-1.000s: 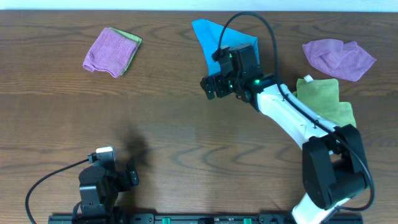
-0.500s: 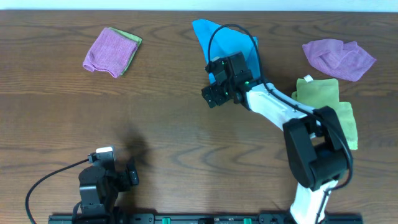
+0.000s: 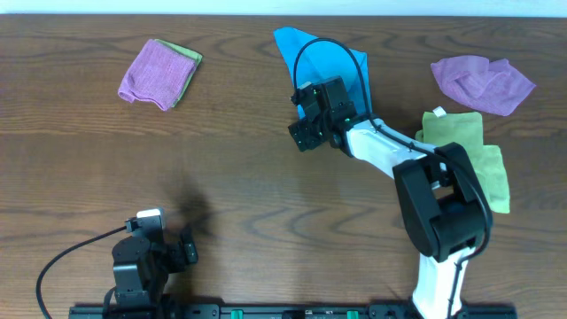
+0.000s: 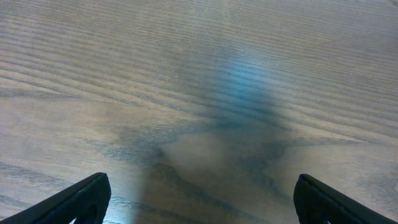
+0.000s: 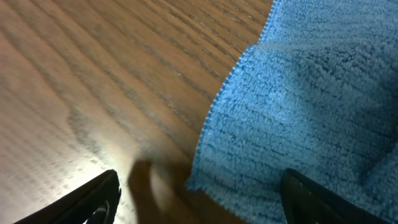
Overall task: Fold the cloth
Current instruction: 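Lift the blue cloth with the right gripper and drag it left to center, then lower the blue cloth onto the table center with the right gripper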
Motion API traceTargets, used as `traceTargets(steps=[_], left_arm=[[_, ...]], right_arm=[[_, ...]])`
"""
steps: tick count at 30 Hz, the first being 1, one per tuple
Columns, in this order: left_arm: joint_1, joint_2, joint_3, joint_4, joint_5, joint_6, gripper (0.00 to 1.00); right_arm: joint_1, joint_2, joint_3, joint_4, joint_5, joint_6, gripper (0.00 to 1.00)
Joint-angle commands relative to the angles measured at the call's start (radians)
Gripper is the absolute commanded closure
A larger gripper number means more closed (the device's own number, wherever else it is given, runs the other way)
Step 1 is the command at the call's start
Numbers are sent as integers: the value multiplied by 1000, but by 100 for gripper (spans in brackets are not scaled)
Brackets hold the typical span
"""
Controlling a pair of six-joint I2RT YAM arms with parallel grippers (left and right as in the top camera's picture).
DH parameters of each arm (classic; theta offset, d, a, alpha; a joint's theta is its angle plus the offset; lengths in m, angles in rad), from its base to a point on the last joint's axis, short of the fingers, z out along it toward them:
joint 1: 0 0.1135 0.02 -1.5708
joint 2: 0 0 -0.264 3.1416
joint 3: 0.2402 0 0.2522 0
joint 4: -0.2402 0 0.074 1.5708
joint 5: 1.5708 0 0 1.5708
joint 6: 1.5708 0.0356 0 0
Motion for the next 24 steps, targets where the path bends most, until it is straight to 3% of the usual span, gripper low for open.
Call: traceTargets(steps=[1, 5, 10, 21, 22, 24], left_arm=[[0, -5, -21, -16, -4, 21, 5], [0, -5, -21, -16, -4, 21, 5], [0, -5, -21, -16, -4, 21, 5], [0, -5, -21, -16, -4, 21, 5], [0, -5, -21, -16, -4, 21, 5], [0, -5, -21, -16, -4, 21, 5]], right_arm=[[-4, 15, 2, 18, 11, -15, 19], [-4, 30, 2, 41, 12, -15, 25], [-4, 33, 2, 48, 12, -15, 47], [-4, 72, 2, 40, 18, -15, 47], [-4, 76, 2, 39, 18, -15, 51], [-2, 76, 2, 37, 18, -15, 74]])
